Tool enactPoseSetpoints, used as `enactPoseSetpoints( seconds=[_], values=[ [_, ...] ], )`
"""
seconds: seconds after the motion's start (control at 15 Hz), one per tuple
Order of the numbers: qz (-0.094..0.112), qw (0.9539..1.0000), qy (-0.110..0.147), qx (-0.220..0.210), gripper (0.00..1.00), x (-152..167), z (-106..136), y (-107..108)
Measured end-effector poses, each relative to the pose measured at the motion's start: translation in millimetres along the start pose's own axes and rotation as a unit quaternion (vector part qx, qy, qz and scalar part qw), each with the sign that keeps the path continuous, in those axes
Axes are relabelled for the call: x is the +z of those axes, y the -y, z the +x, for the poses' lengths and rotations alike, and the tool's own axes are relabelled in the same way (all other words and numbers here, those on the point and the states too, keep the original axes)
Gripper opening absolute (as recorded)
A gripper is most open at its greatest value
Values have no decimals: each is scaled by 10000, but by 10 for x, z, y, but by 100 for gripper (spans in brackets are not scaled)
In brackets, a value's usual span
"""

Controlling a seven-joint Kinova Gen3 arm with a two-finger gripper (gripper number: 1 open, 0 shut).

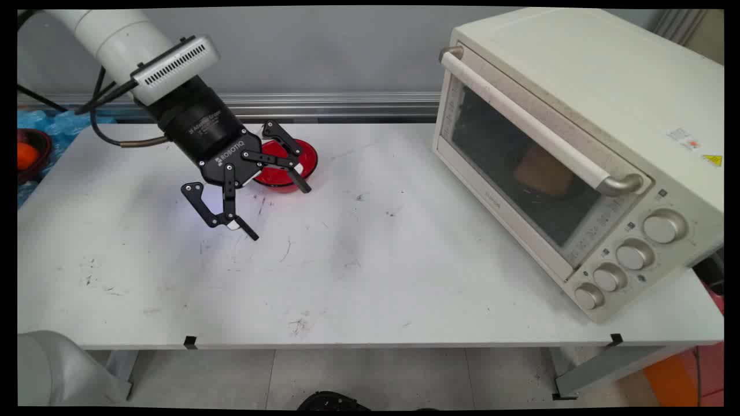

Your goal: Open the oven

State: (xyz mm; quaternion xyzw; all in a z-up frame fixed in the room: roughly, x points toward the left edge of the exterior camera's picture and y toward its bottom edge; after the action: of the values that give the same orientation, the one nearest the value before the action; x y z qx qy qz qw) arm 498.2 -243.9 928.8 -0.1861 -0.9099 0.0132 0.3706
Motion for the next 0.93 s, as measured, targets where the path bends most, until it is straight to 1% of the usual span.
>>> enactPoseSetpoints(
  seconds=[0.07,0.2,0.33,0.47,0.6,0.73,0.93],
  values=[
    [0,10000,-35,-36,100,-8,13,7],
    [62,9996,-139,-231,100,-34,47,46],
    [167,9986,-221,-458,100,-59,73,94],
    [307,9961,-326,-754,100,-90,108,154],
    [450,9924,-428,-1065,100,-121,157,216],
    [602,9876,-513,-1358,100,-152,224,279],
    [911,9757,-635,-1887,100,-206,394,412]
  ],
)
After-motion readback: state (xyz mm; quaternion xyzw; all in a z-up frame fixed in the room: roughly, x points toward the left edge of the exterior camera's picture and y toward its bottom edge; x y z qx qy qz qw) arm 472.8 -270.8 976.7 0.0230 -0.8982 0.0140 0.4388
